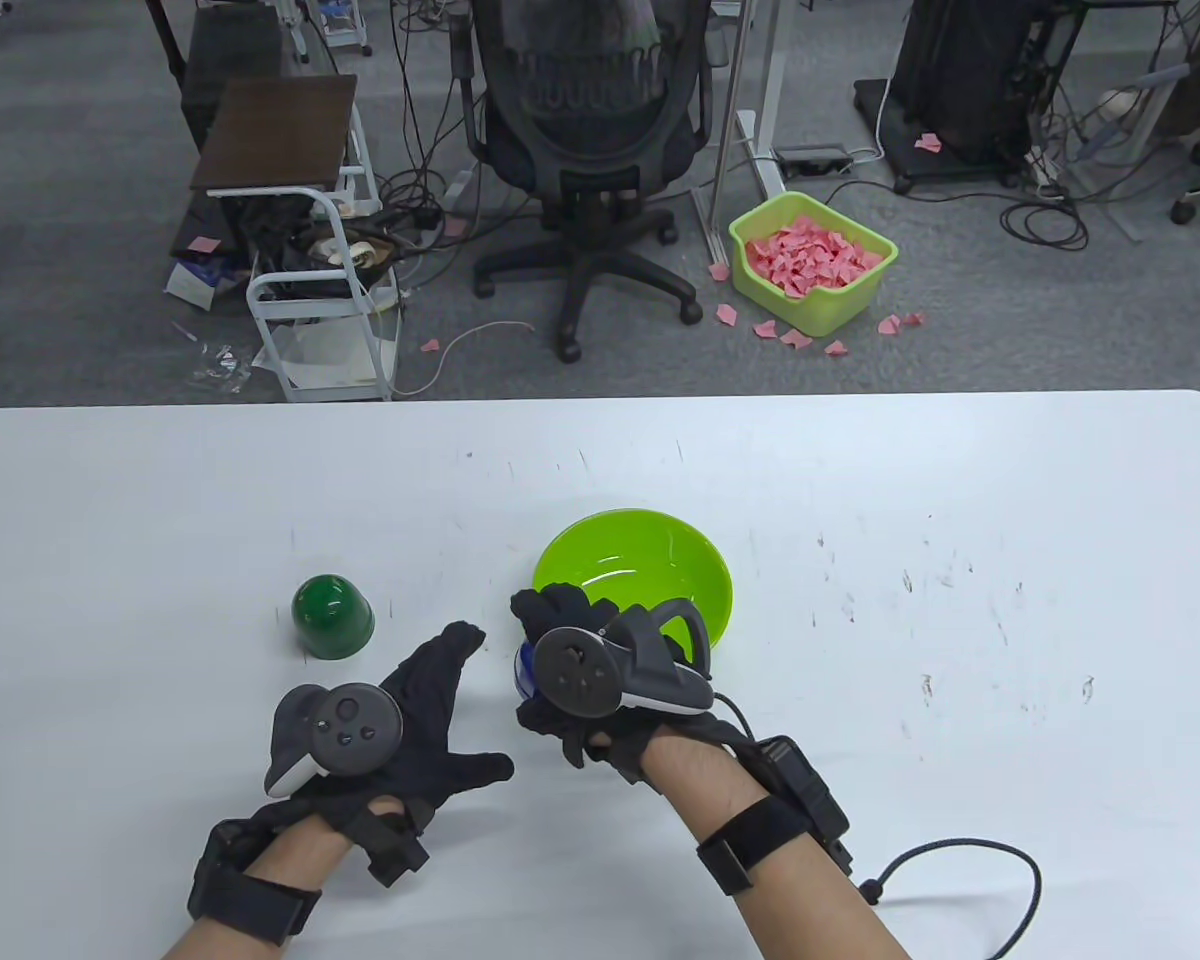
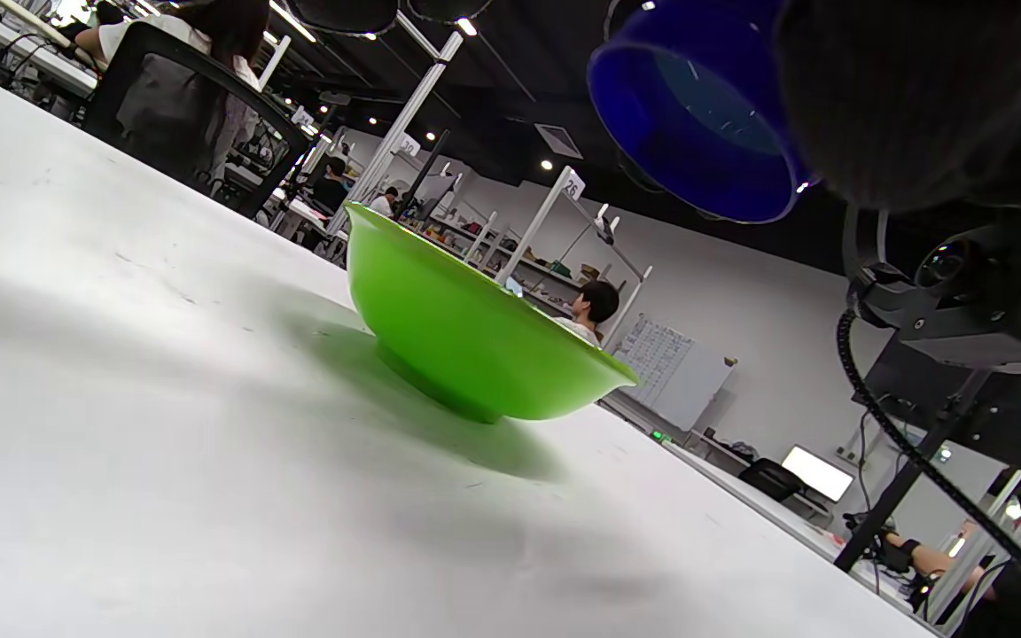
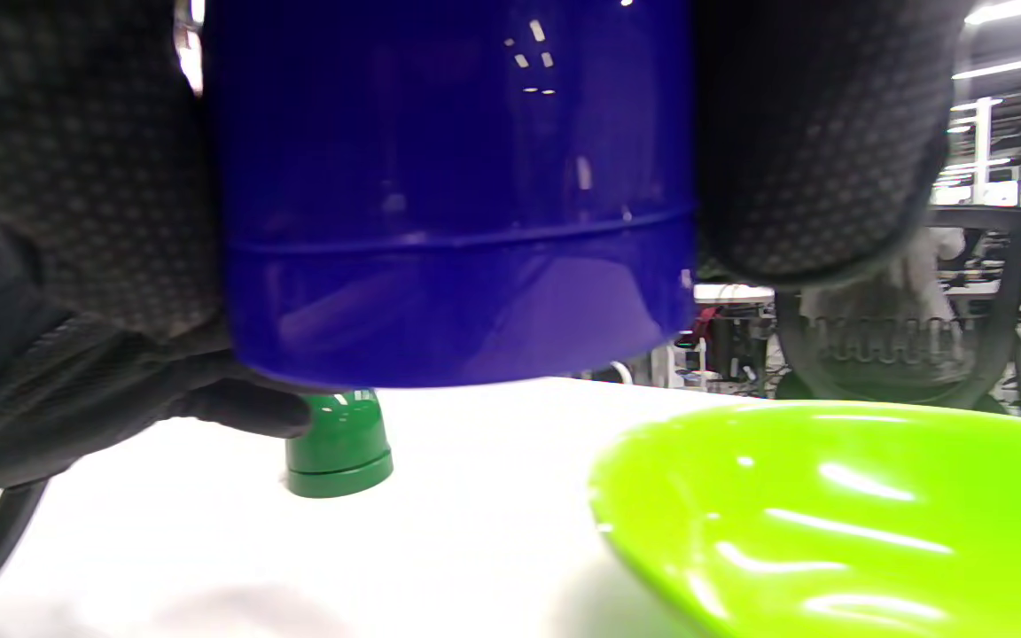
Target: Pour dice into bowl
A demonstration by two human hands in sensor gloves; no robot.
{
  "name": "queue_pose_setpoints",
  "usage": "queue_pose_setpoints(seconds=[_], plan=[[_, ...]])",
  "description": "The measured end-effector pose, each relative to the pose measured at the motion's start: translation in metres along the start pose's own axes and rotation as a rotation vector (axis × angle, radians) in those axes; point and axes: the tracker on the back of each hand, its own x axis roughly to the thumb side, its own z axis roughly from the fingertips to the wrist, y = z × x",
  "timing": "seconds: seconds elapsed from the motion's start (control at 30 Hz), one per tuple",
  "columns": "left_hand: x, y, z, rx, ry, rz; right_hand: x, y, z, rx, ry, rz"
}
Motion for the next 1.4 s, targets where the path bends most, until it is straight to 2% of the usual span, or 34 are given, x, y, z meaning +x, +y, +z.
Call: queue_pose_setpoints(seconds=[0.37, 0.7, 0.87, 1.13, 1.4], plan=[[0.004, 0.003, 0.002, 0.074, -0.019, 0.031, 0.033, 0.017, -0.007, -0.007, -0.037, -0.059], [0.004, 0.002, 0.003, 0.120, -0.033, 0.066, 0.036, 0.022, -0.007, 0.005, -0.002, -0.130], [0.002, 0.002, 0.002, 0.115, -0.039, 0.071, 0.032, 0.024, -0.006, 0.044, 0.020, -0.171], [0.001, 0.005, 0.003, 0.123, -0.046, 0.047, 0.023, 0.007, 0.002, -0.019, 0.012, -0.224], [-0.007, 0.008, 0.002, 0.129, -0.008, 0.026, -0.005, -0.010, 0.028, -0.133, 0.062, -0.253]])
